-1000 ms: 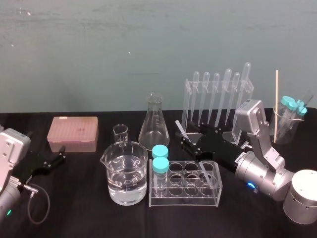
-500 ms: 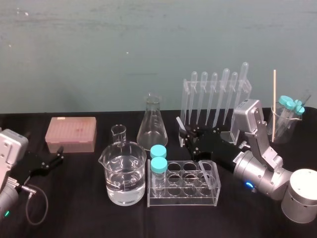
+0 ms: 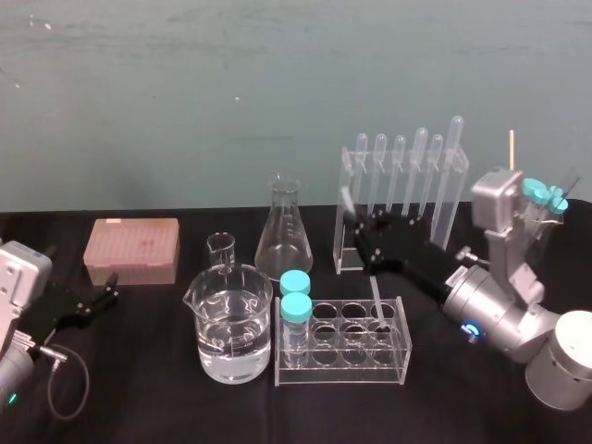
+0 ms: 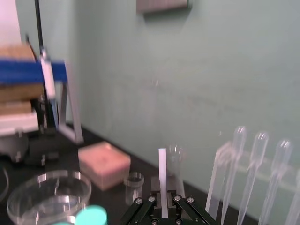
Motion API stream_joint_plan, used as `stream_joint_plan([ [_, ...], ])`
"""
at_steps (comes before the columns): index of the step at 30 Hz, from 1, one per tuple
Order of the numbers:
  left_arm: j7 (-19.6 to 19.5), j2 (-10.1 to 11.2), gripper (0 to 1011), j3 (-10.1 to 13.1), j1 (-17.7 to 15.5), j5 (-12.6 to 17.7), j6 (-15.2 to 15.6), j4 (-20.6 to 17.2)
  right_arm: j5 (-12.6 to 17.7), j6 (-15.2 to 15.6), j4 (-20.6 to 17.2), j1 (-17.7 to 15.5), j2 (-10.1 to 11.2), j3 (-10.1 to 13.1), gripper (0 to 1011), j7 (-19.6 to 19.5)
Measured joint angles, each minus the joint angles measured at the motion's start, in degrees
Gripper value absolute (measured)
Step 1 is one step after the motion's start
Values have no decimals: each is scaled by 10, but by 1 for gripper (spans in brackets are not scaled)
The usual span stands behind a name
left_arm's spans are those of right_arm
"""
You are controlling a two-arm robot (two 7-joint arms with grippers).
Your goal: Pick up the stirring rod with one hand, then place it down.
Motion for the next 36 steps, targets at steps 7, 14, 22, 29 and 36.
stream_joint_plan([
  [7, 0, 0, 1000, 0, 0, 0, 0, 0, 51, -63, -11, -7, -18, 38, 64, 50],
  [14, 0, 0, 1000, 0, 0, 0, 0, 0, 47, -131, -17, -9, -27, 61, 64, 72],
  [22, 0, 0, 1000, 0, 0, 0, 0, 0, 24, -182, 9, -13, -33, 85, 64, 77],
  [29, 0, 0, 1000, 0, 0, 0, 0, 0, 8, -179, 21, -21, -34, 96, 64, 68],
  [36, 0, 0, 1000, 0, 0, 0, 0, 0, 9, -179, 21, -20, -34, 96, 64, 68],
])
